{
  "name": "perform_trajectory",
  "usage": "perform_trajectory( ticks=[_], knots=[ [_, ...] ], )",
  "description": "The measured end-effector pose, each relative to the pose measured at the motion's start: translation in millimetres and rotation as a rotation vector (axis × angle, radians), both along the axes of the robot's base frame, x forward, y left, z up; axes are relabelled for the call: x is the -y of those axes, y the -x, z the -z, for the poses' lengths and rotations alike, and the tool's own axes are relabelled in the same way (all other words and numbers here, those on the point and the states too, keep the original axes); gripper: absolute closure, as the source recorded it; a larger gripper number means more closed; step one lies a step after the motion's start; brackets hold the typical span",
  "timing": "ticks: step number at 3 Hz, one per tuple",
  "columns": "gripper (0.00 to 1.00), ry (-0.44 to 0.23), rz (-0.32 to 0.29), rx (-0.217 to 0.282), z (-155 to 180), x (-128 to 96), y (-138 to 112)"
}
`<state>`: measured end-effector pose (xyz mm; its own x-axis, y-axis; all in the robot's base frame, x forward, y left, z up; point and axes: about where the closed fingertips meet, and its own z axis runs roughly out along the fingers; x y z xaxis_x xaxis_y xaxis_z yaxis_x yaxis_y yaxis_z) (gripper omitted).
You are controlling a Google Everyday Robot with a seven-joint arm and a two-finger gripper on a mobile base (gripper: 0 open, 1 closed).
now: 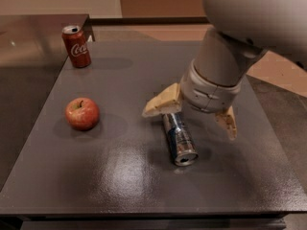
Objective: Place redbull can upright
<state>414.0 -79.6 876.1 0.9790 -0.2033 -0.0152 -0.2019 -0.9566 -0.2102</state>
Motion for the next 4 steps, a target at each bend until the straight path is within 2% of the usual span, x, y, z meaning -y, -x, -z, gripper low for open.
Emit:
perform_trajectory(
  ticks=[1, 2, 3, 4],
  knots=[
    [0.0, 0.069, -0.092, 0.038, 12, 0, 4],
    [0.0, 0.132, -0.133, 0.068, 23, 2, 10],
    [0.03, 0.173, -0.131, 0.085, 30, 3, 13],
    [0.21, 0.204, -0.119, 0.098, 35, 3, 13]
  ],
)
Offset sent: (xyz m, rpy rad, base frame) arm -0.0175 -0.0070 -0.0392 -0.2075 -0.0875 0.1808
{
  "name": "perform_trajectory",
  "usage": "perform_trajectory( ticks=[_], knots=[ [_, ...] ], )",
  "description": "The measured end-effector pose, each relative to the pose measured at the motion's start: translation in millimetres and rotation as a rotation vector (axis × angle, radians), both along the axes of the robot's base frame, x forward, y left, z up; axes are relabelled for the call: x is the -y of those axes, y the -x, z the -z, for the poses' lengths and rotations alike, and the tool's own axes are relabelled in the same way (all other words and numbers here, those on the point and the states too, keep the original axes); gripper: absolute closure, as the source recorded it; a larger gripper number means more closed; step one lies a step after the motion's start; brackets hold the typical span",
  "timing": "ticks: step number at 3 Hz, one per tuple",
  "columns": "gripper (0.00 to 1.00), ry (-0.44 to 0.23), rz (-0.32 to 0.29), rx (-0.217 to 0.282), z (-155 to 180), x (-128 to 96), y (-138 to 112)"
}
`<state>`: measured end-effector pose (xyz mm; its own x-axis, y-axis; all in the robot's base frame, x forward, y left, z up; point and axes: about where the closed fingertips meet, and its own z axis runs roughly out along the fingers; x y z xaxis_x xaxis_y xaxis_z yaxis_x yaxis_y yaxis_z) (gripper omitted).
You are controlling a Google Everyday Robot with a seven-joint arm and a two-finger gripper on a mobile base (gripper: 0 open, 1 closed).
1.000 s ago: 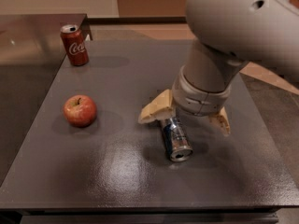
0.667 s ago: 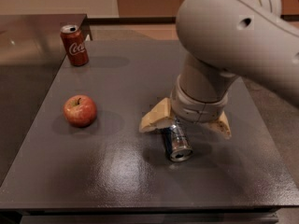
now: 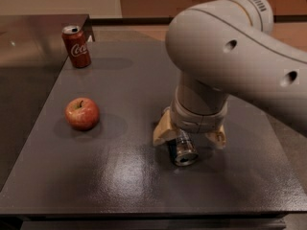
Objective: Place redbull can upright
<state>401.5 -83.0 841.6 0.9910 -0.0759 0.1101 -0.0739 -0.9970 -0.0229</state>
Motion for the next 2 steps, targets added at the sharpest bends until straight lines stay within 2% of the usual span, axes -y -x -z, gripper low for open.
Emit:
perform_trajectory(
  ticks=[1, 2],
  knots=[
    [0.45, 0.028, 0.01, 0.008, -0.1, -1.3, -1.4],
    [0.68, 0.027, 0.033, 0.0, -6.2, -4.5, -5.1]
  ],
)
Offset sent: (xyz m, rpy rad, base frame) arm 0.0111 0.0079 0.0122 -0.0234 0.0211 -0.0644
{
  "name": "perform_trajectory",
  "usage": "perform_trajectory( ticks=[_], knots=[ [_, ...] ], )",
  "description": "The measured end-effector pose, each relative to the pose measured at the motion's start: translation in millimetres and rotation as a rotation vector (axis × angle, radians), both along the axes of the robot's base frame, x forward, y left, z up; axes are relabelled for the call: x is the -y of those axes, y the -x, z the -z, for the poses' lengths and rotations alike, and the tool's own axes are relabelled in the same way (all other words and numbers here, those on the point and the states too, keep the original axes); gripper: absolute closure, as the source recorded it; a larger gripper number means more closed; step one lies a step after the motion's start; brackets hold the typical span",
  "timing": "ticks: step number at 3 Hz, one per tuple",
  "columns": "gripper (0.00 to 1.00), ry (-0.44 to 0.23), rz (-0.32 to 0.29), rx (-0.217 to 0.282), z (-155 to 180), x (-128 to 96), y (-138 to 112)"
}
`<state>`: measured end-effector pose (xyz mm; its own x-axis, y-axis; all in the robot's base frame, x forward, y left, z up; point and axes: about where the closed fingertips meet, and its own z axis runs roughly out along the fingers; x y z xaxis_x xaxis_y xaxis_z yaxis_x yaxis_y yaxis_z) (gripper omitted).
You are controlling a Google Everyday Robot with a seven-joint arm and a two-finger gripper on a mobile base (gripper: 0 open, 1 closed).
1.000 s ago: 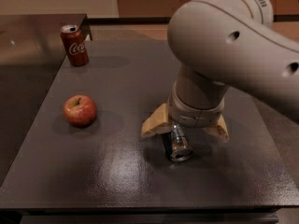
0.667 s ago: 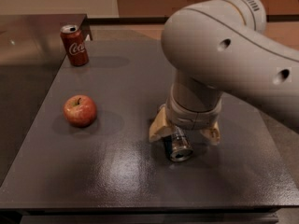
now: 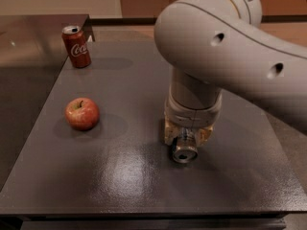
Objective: Place redbull can upright
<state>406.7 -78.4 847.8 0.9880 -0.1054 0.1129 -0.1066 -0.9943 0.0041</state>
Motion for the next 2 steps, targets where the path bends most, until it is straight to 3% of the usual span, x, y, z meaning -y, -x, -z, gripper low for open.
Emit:
perform_trajectory(
  ticks=[1, 2],
  knots=[
    [0.91, -0.056, 0.093, -0.064, -12, -9, -11],
    [1.0, -0.162, 0.257, -0.155, -38, -26, -33]
  ],
)
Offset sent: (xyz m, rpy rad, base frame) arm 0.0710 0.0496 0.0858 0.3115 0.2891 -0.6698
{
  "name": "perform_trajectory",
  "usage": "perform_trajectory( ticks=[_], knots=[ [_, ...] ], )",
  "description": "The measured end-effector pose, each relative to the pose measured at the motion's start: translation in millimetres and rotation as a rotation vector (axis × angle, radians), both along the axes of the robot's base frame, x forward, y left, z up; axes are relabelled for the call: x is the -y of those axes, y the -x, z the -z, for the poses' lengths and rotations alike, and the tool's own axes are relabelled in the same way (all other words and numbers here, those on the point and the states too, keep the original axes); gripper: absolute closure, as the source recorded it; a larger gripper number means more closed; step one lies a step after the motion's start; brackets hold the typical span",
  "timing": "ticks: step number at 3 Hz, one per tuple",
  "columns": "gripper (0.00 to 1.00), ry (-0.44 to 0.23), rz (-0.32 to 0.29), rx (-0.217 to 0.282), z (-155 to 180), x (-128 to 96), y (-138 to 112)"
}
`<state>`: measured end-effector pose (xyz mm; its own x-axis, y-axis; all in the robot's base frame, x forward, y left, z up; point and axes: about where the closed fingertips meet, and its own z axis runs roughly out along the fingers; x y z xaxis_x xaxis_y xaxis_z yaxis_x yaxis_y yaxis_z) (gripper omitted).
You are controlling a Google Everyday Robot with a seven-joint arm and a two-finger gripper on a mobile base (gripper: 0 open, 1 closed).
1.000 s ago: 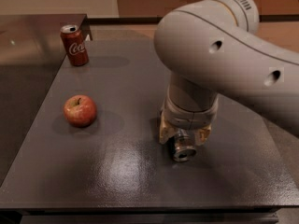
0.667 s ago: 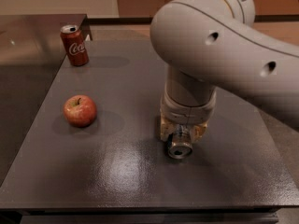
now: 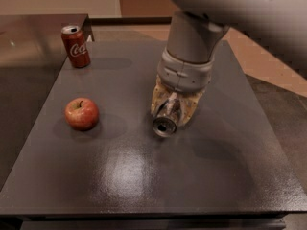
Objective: Place redbull can upright
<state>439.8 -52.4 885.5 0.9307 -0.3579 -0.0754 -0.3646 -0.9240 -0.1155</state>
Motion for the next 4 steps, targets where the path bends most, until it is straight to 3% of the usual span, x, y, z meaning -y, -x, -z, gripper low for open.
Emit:
perform_trajectory(
  ticks=[2, 4],
  knots=[
    [1.0, -0.251, 0.383, -0.134, -56, -28, -44],
    [1.0, -0.41, 0.825, -0.293, -70, -22, -54]
  ],
)
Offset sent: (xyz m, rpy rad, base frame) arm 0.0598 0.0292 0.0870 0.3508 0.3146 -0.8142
